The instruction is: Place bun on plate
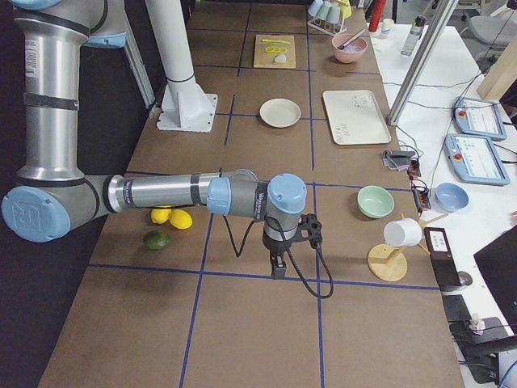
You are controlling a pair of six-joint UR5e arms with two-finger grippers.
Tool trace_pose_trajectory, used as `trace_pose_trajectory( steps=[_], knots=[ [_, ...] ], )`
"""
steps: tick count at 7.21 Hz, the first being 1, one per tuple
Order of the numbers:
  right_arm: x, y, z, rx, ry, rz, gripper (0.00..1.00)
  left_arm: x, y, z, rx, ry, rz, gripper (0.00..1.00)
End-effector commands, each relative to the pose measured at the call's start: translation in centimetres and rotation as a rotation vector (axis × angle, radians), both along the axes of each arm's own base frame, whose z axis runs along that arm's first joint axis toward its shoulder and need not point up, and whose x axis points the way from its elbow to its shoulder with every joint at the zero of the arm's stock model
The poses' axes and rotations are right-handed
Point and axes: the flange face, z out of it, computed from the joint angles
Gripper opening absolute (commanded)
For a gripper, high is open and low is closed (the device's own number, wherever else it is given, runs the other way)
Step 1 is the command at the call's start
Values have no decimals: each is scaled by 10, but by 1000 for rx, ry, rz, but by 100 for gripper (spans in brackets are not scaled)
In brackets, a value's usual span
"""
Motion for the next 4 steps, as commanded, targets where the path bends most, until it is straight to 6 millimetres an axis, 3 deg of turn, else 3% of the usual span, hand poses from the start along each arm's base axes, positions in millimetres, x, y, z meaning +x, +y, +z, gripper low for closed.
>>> trace_pose_trajectory(
  steps=[1,3,4],
  knots=[
    [0,1,2,-6,-1,4,100,105,22,-73,-167,56,-45,100],
    [0,1,2,-6,1,4,100,205,48,-117,-226,-17,-120,100],
    [0,1,2,-6,-1,4,100,238,54,-121,-242,-15,-96,100]
  ],
)
